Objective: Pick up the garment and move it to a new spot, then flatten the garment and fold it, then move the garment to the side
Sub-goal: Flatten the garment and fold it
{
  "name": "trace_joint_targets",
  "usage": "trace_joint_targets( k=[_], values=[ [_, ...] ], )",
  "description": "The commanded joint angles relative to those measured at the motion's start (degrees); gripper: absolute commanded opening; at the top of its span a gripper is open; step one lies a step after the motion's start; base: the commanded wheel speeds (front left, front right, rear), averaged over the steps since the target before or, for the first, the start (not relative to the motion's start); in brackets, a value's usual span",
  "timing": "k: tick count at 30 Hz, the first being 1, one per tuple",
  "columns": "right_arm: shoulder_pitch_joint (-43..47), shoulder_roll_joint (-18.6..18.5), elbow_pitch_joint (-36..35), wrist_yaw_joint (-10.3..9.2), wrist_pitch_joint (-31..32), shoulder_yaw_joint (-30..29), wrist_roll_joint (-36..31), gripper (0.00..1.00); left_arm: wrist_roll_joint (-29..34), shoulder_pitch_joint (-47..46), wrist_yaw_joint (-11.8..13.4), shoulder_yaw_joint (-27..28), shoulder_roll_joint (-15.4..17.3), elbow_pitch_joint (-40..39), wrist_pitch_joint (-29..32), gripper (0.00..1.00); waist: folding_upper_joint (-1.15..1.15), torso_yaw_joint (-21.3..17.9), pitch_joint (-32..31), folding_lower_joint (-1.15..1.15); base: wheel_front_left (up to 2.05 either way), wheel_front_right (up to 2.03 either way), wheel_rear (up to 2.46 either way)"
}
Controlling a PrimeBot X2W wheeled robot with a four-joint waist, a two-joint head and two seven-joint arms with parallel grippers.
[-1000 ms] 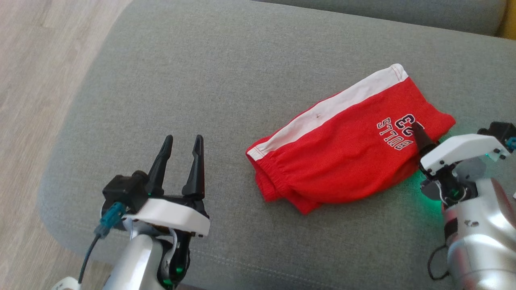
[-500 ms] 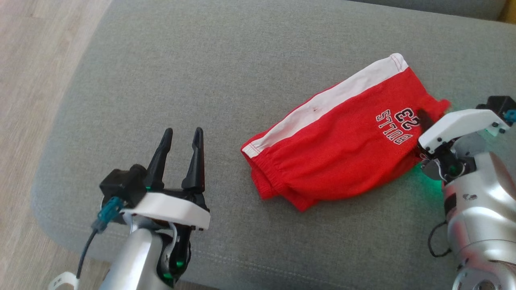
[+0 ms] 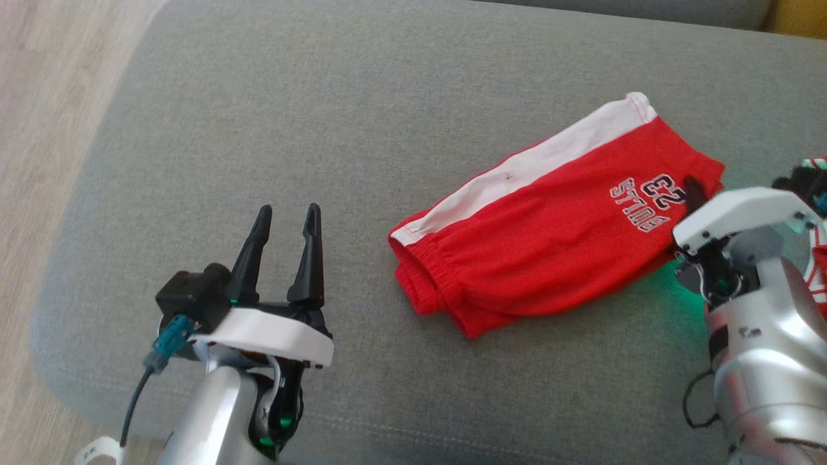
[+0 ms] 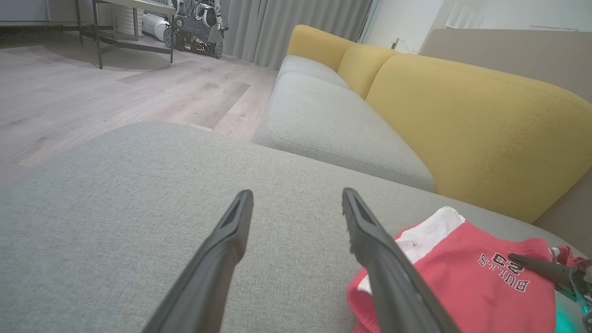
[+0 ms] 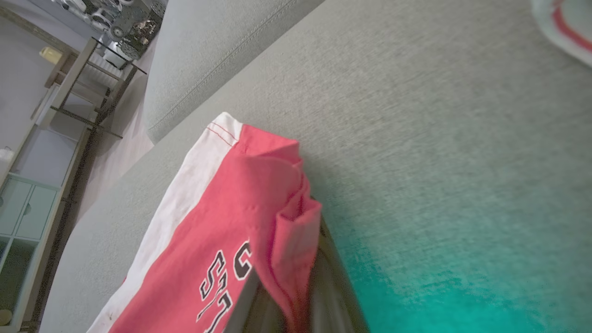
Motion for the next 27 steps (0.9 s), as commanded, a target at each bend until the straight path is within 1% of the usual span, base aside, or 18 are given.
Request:
trace_joint_targets(
  k=[1,4,7,9,13,15,17,21,25,27],
  values=[
    [-0.6,0.61,-2.2,-0.05,-0.82,1.26,0.44,0.0,0.53,-2.01,-0.08,1.79,0.18,-1.51,-0.35,1.0,0.0,-0.31,-0.26,0.0,0.0,0.0,0.0],
    [0.96,0.61,-3.52,-0.05,-2.8,0.68,0.8,0.0,0.82,-1.71,-0.14,1.77,0.18,-1.43,-0.35,1.0,0.0,-1.04,-0.83,0.0,0.0,0.0,0.0],
    [2.6,0.61,-4.64,-0.05,-5.28,-1.33,0.93,0.0,1.06,-1.24,-0.12,1.81,0.18,-1.27,-0.35,1.0,0.0,-1.74,-1.66,0.0,0.0,0.0,0.0],
    [4.05,0.61,-5.14,-0.05,-7.29,-3.09,-0.09,0.0,1.16,-0.84,-0.04,1.9,0.18,-1.15,-0.35,1.0,0.0,-2.21,-2.35,0.0,0.0,0.0,0.0],
    [7.09,0.62,-4.63,-0.05,-11.26,-8.94,-1.51,0.0,1.45,0.0,-0.1,1.77,0.18,-0.88,-0.35,1.0,0.0,-3.09,-3.96,0.0,0.0,0.0,0.0],
    [8.07,0.62,-3.46,-0.05,-12.59,-10.11,-1.29,0.0,1.53,0.42,0.03,1.82,0.18,-0.81,-0.35,1.0,0.0,-3.58,-4.61,0.0,0.0,0.0,0.0],
    [8.34,0.62,-2.0,-0.05,-13.34,-8.64,0.06,0.0,1.51,0.68,0.11,1.95,0.18,-0.85,-0.35,1.0,0.0,-4.08,-5.0,0.0,0.0,0.0,0.0],
    [7.71,0.62,-0.88,-0.05,-15.77,-3.2,3.11,0.0,1.81,0.88,-0.04,2.06,0.18,-0.87,-0.35,1.0,0.0,-5.15,-5.29,0.0,0.0,0.0,0.0],
    [6.72,0.62,-2.58,-0.05,-18.95,3.98,5.42,0.0,1.86,0.73,-0.11,2.33,0.18,-0.72,-0.35,1.0,0.0,-5.74,-5.59,0.0,0.0,0.0,0.0],
    [6.5,0.62,-4.02,-0.05,-19.97,8.36,7.9,0.0,1.88,0.75,-0.16,2.16,0.18,-0.56,-0.35,1.0,0.0,-5.73,-5.95,0.0,0.0,0.0,0.0]
  ],
)
